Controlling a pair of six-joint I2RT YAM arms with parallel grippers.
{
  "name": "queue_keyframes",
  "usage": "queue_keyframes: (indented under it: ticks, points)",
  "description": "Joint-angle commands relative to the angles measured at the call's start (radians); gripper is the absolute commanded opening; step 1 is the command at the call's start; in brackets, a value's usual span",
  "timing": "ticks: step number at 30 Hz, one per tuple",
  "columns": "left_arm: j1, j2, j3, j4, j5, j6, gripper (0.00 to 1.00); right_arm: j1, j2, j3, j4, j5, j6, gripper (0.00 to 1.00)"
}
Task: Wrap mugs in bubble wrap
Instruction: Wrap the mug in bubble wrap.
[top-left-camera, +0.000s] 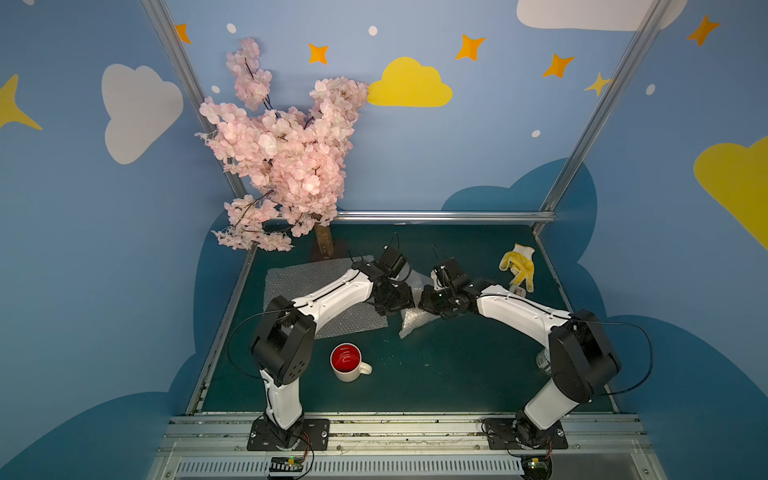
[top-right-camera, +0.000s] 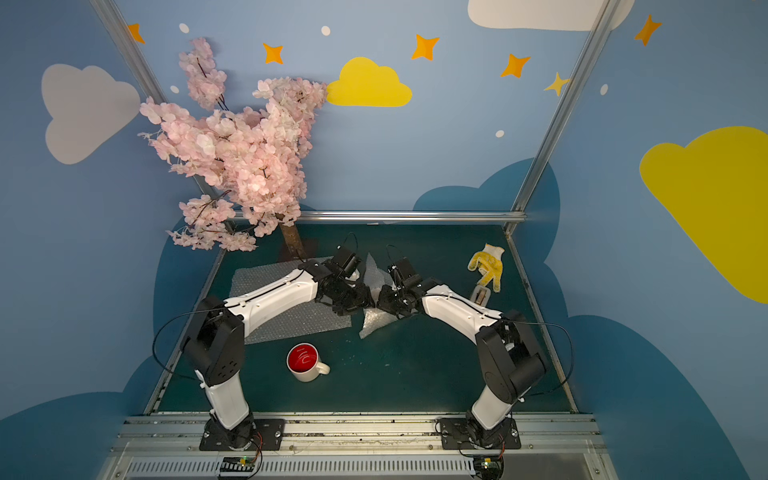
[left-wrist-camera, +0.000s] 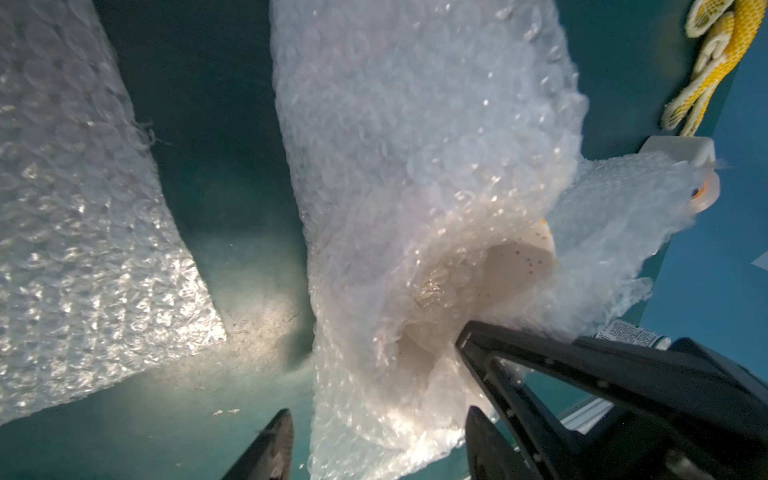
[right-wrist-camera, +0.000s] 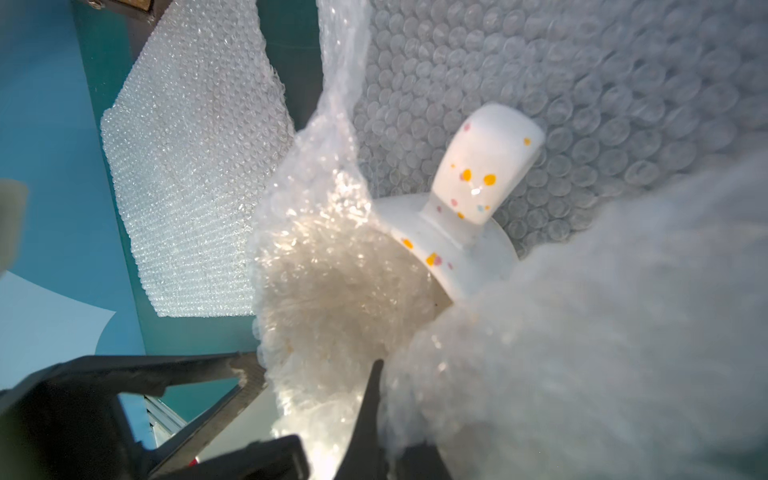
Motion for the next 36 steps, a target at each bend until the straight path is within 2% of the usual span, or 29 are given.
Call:
queue_keyframes:
  ticks: [1, 8, 11, 15, 18, 21, 26, 30, 32, 36]
  points:
    - [0.002, 0.033, 0.004, 0.004, 0.035, -0.015, 0.65, 0.000, 0.000, 0.005, -0.008, 0.065, 0.004, 0.00]
    - [0.000, 0.086, 0.060, -0.017, 0.028, -0.027, 0.61, 0.008, 0.004, 0.005, -0.009, 0.072, 0.011, 0.00]
    - [-0.004, 0.115, 0.097, -0.052, 0.015, -0.015, 0.55, 0.014, 0.008, 0.008, -0.007, 0.074, 0.014, 0.00]
    - [-0.006, 0.139, 0.114, -0.066, 0.017, -0.008, 0.39, 0.017, 0.013, 0.016, -0.001, 0.070, 0.015, 0.01]
    - [-0.006, 0.150, 0.114, -0.071, 0.015, -0.003, 0.27, 0.017, 0.006, 0.015, 0.007, 0.077, 0.016, 0.13]
    - [-0.006, 0.157, 0.116, -0.079, 0.014, 0.002, 0.19, 0.018, -0.002, 0.018, 0.011, 0.077, 0.011, 0.20]
    - [-0.006, 0.172, 0.159, -0.115, -0.029, 0.018, 0.16, 0.018, 0.001, 0.034, 0.002, 0.068, -0.002, 0.25]
    - [-0.007, 0.216, 0.241, -0.202, -0.059, 0.061, 0.07, 0.018, -0.015, 0.026, 0.003, 0.067, -0.010, 0.30]
    - [-0.007, 0.241, 0.287, -0.252, -0.068, 0.088, 0.04, 0.018, -0.032, 0.020, 0.006, 0.070, -0.020, 0.35]
    - [-0.007, 0.294, 0.385, -0.353, -0.090, 0.129, 0.03, 0.013, -0.057, 0.018, 0.009, 0.045, -0.049, 0.47]
